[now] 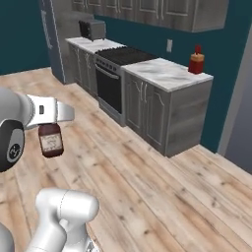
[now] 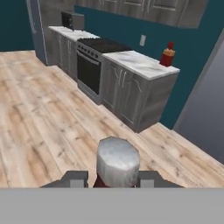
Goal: Take 2 condiments from the cabinet and move them on the counter near the stove.Make sure the condiments are lined up with each other, next to each other.
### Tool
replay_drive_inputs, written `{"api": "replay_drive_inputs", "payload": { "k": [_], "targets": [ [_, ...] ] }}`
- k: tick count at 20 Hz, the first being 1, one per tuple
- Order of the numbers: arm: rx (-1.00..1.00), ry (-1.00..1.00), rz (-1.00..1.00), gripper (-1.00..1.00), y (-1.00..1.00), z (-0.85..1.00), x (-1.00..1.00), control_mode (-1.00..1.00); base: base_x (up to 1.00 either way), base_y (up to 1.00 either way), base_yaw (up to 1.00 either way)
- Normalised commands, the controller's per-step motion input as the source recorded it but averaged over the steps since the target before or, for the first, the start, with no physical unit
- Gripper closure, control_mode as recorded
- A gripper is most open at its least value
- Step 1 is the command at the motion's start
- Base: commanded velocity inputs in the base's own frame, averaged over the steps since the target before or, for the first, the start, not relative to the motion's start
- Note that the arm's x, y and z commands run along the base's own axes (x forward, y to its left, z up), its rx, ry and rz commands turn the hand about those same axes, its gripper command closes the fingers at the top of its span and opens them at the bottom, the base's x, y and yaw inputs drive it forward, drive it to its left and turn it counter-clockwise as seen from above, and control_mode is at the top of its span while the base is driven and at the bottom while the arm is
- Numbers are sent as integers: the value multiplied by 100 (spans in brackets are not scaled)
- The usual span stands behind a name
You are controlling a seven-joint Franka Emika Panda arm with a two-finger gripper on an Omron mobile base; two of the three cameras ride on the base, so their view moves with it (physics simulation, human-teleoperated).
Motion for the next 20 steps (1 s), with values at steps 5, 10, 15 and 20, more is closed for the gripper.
{"api": "replay_drive_inputs", "payload": {
  "k": [5, 10, 15, 20],
  "targets": [
    [0, 0, 0, 100, 0, 0, 0, 100, 100, 0, 0],
    [0, 0, 0, 100, 0, 0, 0, 100, 100, 0, 0],
    [0, 0, 0, 100, 0, 0, 0, 100, 100, 1, 0],
    [0, 0, 0, 100, 0, 0, 0, 100, 100, 2, 0]
  ]
}}
